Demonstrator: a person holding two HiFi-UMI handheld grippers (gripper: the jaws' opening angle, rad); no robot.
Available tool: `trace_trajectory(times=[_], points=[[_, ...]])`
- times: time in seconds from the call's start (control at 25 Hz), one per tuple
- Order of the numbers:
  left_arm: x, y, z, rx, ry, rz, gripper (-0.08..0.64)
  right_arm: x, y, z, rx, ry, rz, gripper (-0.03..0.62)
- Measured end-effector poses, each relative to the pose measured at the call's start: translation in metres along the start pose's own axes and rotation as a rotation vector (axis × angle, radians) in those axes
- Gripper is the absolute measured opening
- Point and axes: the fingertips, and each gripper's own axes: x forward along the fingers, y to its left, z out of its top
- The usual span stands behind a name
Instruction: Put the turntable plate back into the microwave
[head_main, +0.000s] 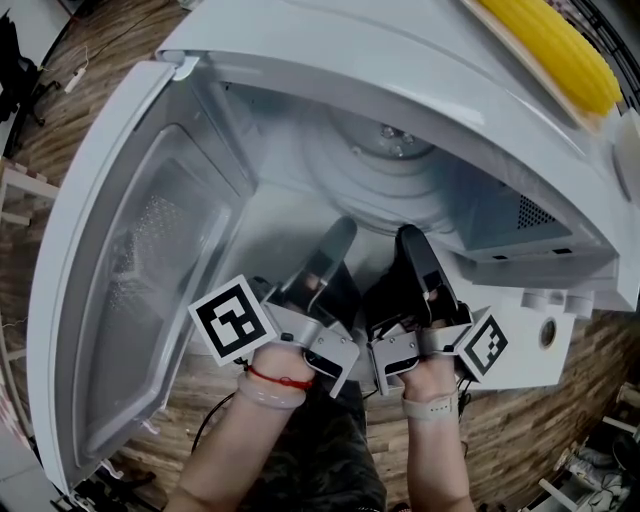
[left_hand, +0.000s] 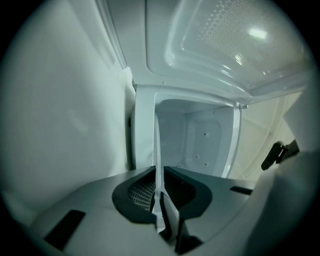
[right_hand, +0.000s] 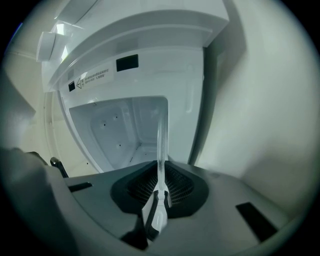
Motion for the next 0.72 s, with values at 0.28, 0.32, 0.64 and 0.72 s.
trace_trajectory(times=[0.28, 0.32, 0.64, 0.72], points=[[-0.003, -0.004, -0.016, 0.383, 0.190, 0.104, 0.051, -0.006, 0.006, -0.014, -0.166, 0.129, -0.076, 0.055], [-0.002, -0.007, -0.019, 0.473, 0.232, 0.112, 0.048, -0.007, 0.007, -0.016, -0.201, 0.157, -0.092, 0.055], [0.005, -0.004, -0.041, 0.824, 0.446, 0.209, 0.048, -0.004, 0.009, -0.032, -0.508, 0.387, -0.184, 0.048], [0.003, -0.001, -0.040, 0.862, 0.455, 0.239, 0.048, -0.003, 0.008, -0.037, -0.609, 0.447, -0.214, 0.048]])
